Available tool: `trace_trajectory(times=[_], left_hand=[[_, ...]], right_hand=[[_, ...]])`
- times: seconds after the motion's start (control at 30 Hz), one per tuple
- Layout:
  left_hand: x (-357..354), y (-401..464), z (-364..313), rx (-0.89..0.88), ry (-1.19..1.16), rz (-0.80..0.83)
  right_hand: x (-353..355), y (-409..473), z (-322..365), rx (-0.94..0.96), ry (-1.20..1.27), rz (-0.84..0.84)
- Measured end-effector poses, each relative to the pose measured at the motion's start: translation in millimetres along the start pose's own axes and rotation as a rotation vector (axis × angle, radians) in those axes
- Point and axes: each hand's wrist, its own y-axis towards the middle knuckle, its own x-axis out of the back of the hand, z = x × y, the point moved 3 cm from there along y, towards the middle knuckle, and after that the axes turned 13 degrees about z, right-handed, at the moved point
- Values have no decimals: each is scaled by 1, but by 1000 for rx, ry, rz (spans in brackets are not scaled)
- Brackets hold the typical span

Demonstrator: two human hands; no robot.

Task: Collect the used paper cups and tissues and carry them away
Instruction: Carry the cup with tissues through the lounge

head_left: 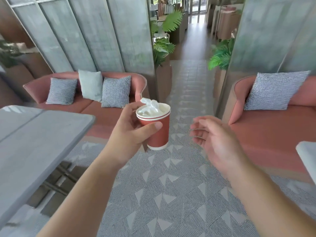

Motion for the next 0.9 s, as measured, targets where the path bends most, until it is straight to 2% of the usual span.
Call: trace_trajectory(times=[0.37, 0.5, 0.63, 0.9], left_hand=[[43, 166, 75, 40, -51, 27], [69, 252, 111, 39, -90, 45], [100, 362, 138, 24, -99, 133], [143, 546, 159, 1, -104, 228]], right_hand=[[40, 157, -14, -27, -57, -73], [52, 242, -21, -20, -81, -116], [63, 340, -18, -3, -125, -204], [80, 503, 6, 61, -171, -283]])
